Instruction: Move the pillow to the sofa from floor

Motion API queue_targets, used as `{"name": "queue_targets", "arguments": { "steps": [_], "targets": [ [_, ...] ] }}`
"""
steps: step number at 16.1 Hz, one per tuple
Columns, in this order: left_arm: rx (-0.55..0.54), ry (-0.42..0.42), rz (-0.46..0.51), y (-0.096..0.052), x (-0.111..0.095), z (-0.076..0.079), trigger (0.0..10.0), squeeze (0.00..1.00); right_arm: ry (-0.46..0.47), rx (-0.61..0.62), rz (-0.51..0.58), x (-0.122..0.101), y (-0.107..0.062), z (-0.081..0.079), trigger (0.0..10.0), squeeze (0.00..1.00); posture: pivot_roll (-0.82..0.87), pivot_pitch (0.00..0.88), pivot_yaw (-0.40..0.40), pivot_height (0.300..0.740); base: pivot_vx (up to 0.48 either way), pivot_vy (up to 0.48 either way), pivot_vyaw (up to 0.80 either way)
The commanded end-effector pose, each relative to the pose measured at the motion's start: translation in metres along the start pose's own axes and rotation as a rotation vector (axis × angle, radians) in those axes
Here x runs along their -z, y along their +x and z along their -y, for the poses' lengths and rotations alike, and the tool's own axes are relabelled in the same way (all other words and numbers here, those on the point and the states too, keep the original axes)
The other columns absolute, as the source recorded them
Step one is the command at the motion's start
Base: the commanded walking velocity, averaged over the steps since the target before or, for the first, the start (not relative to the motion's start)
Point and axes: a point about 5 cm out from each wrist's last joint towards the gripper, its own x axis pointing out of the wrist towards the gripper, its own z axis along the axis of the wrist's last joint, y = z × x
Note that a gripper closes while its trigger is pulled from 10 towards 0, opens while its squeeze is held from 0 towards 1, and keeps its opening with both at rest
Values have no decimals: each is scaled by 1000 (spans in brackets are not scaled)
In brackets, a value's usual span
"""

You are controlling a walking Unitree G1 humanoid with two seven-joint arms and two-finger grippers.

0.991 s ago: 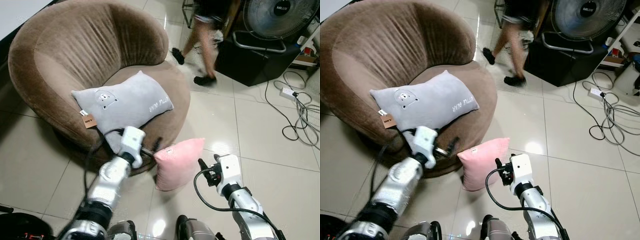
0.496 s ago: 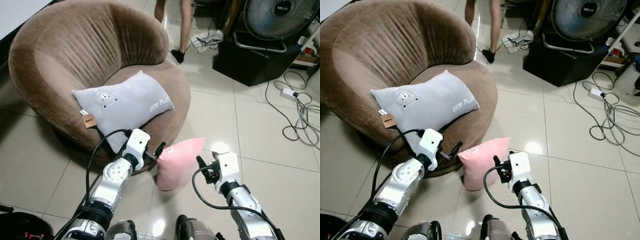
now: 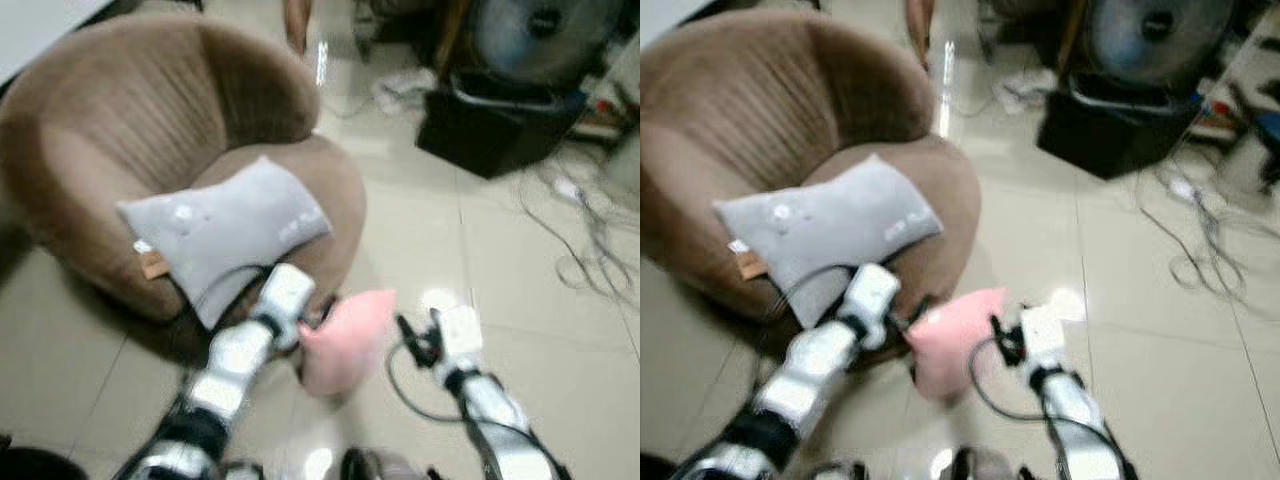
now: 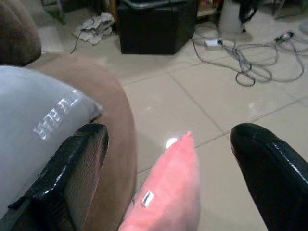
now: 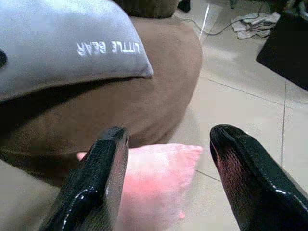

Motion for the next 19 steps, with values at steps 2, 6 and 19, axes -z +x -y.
{"name": "queue_targets", "arguments": {
  "steps": [2, 6, 19],
  "targets": [
    [-38, 2, -12, -5, 4, -9, 10000, 0, -7, -11, 5, -5, 2, -4, 10000, 0, -89, 173, -57, 740, 0, -229, 0],
    [-50, 6, -12, -6, 4, -10, 10000, 0, -12, -19, 18, -8, 2, -7, 10000, 0, -87, 177, -58, 740, 0, 0, 0],
    [-47, 27, -20, -6, 7, -6, 10000, 0, -38, -47, 27, -10, 1, -11, 10000, 0, -78, 167, -61, 740, 0, 0, 0]
  ]
}}
